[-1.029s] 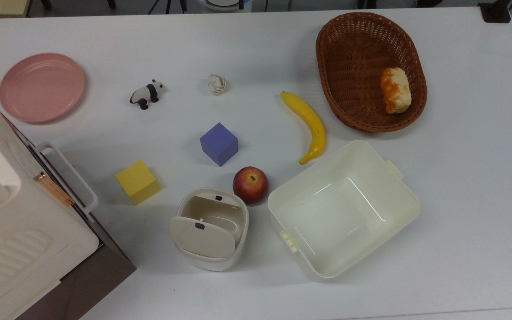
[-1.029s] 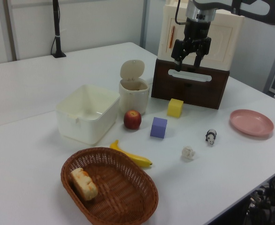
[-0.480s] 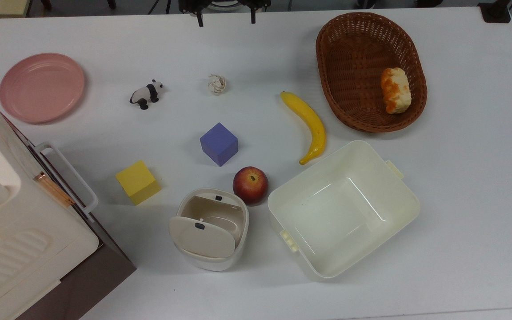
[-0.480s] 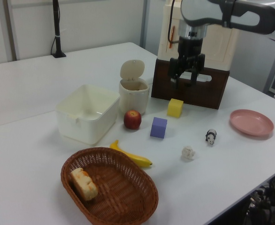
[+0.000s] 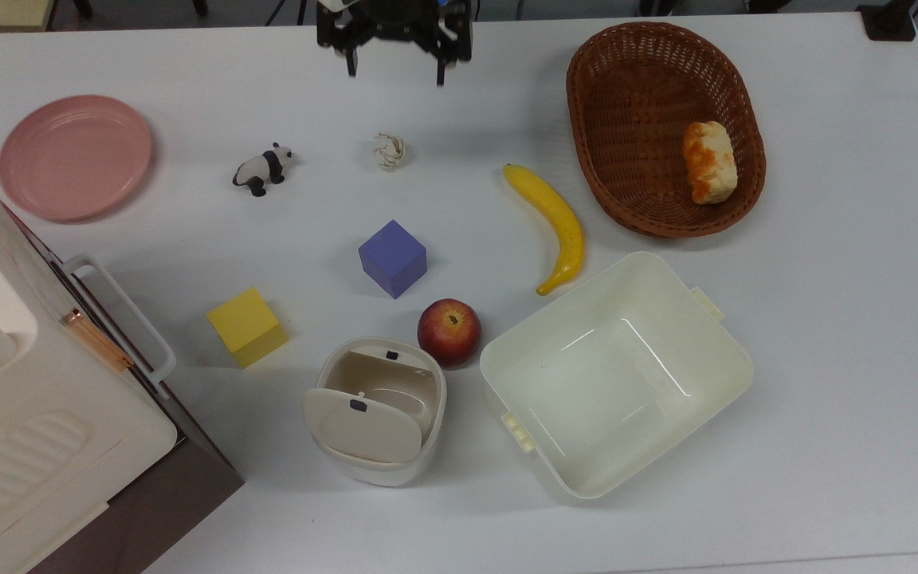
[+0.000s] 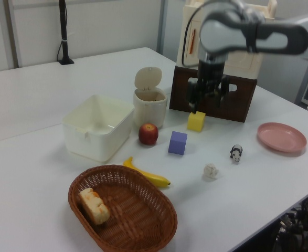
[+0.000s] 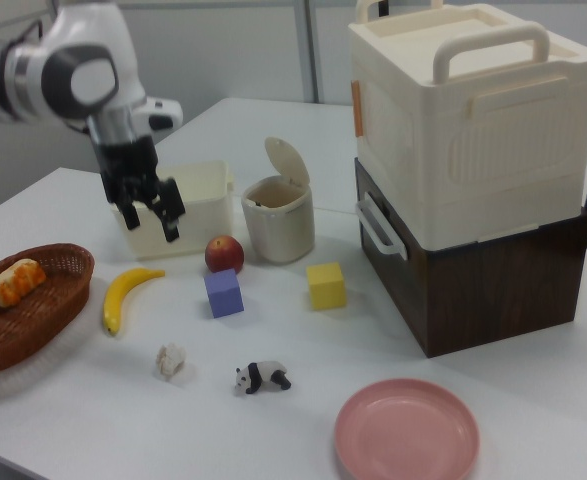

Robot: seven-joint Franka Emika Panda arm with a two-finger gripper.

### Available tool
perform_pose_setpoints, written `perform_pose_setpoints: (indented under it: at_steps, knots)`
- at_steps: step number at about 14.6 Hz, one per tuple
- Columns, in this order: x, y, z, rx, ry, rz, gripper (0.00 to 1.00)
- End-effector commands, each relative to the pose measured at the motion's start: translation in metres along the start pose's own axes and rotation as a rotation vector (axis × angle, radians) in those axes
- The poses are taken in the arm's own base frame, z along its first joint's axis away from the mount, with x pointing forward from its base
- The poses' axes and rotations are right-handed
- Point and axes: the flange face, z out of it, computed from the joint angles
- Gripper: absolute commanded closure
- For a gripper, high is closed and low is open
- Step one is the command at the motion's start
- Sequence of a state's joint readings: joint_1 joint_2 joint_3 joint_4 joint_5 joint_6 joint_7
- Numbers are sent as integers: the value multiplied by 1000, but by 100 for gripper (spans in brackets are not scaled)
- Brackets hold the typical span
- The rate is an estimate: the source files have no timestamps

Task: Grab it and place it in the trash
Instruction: 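Move the open gripper over the small white crumpled object and lower it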

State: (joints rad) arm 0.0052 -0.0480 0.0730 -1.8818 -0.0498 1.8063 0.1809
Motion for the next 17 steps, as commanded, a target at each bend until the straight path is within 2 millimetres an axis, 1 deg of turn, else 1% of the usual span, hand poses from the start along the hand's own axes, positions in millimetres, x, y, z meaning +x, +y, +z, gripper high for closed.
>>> perform_pose_setpoints:
  at_steps: [1,2,3,5,6,7,9,12,13,17]
  knots:
    - [-64,5,55,-37,110,43,0]
    - [-71,7,69,-41,91,43,0]
    - [-74,9,76,-44,76,44,0]
    - [-79,13,85,-49,48,52,0]
    - [-81,14,92,-50,34,47,0]
    - [-80,17,96,-53,20,48,0]
    - [-77,22,99,-46,24,61,0]
    - [-72,22,115,-49,-4,61,0]
    - [-68,21,126,-51,-19,58,0]
    - [-53,24,152,-54,3,54,0]
